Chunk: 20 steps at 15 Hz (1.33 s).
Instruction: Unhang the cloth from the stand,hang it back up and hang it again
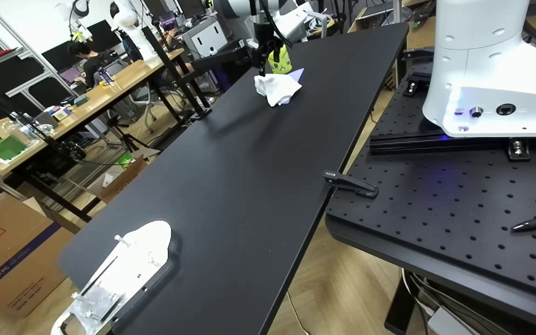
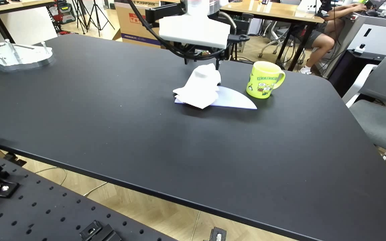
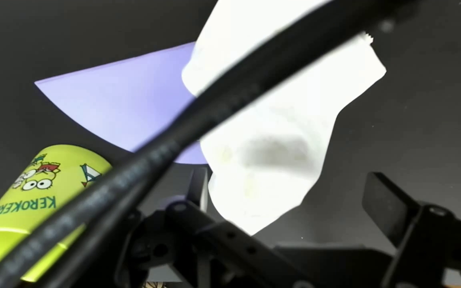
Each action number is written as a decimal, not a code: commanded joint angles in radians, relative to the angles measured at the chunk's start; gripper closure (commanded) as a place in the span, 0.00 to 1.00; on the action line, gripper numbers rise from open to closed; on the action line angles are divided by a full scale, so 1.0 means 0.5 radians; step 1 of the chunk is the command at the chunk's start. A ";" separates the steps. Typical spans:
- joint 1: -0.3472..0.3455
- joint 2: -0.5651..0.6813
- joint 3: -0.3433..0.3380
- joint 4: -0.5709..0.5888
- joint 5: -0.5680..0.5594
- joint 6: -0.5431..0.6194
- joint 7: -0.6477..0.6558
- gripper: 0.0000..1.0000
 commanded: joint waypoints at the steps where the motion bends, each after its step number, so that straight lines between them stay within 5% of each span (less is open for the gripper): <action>1: -0.116 0.105 0.110 0.133 0.056 0.012 -0.135 0.00; 7: -0.221 0.252 0.162 0.230 0.008 0.011 -0.177 0.00; 8: -0.235 0.271 0.167 0.241 0.007 0.012 -0.182 0.25; 20: -0.258 0.236 0.162 0.203 0.002 -0.012 -0.224 0.99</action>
